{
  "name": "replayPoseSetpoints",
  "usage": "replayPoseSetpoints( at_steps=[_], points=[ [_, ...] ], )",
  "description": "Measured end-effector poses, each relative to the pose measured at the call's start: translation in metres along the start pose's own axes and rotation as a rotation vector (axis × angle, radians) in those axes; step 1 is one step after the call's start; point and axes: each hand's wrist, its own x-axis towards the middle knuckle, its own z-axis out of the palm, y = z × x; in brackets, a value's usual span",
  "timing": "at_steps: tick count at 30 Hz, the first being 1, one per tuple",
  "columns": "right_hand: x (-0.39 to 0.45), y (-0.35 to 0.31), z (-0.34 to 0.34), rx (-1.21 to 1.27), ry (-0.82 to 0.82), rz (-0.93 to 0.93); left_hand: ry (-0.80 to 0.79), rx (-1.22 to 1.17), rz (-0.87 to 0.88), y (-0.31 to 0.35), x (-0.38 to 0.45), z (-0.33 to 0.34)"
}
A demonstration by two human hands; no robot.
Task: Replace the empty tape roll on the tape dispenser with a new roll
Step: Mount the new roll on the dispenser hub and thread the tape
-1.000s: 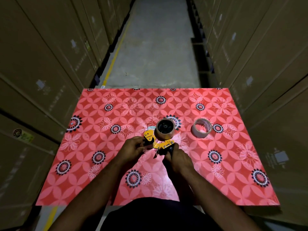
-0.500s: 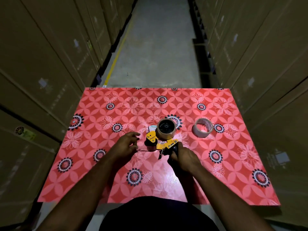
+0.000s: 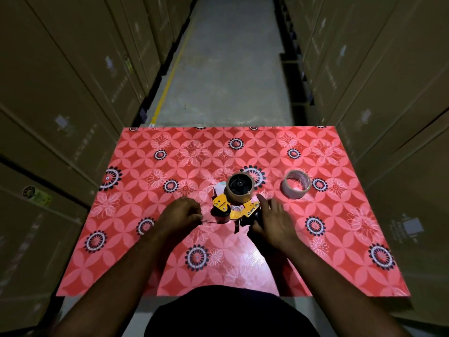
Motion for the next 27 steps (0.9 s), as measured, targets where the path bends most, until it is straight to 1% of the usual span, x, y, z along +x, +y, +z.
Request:
replayPoseSetpoints(
  at_steps=[2,4,5,7,10,13,15,20,25,27],
  points=[
    [0.003,-0.01,-0.005,-0.053,0.109,-0.173,0.009,0.004,-0.014,0.002,-0.003,0.002],
    [0.009,-0.02,-0.007,-0.064,0.109,-0.328,0.027,-0.001,-0.031,0.005,-0.004,0.002],
    [0.011,-0.024,-0.005,-0.047,0.08,-0.36,0.034,0.004,-0.039,0.005,-0.003,0.001],
    [0.014,-0.025,0.001,0.022,0.035,-0.352,0.038,0.019,-0.036,0.001,-0.001,0.0],
    [0.016,-0.021,0.004,0.155,0.025,-0.344,0.04,0.016,-0.026,-0.004,0.0,-0.004],
    [0.022,-0.02,0.001,0.178,-0.038,-0.348,0.026,0.032,-0.025,-0.006,-0.002,-0.002],
    [0.025,-0.022,0.003,0.166,-0.048,-0.323,0.021,0.03,-0.034,-0.005,-0.004,-0.002],
    [0.026,-0.029,0.013,0.218,0.02,-0.232,0.025,0.03,-0.035,-0.004,-0.006,-0.007],
    [0.028,-0.035,0.017,0.166,0.051,-0.197,0.021,0.041,-0.036,-0.004,-0.009,-0.006],
    [0.028,-0.04,0.018,0.19,0.089,-0.159,0.02,0.04,-0.031,-0.005,-0.011,-0.005]
  ],
)
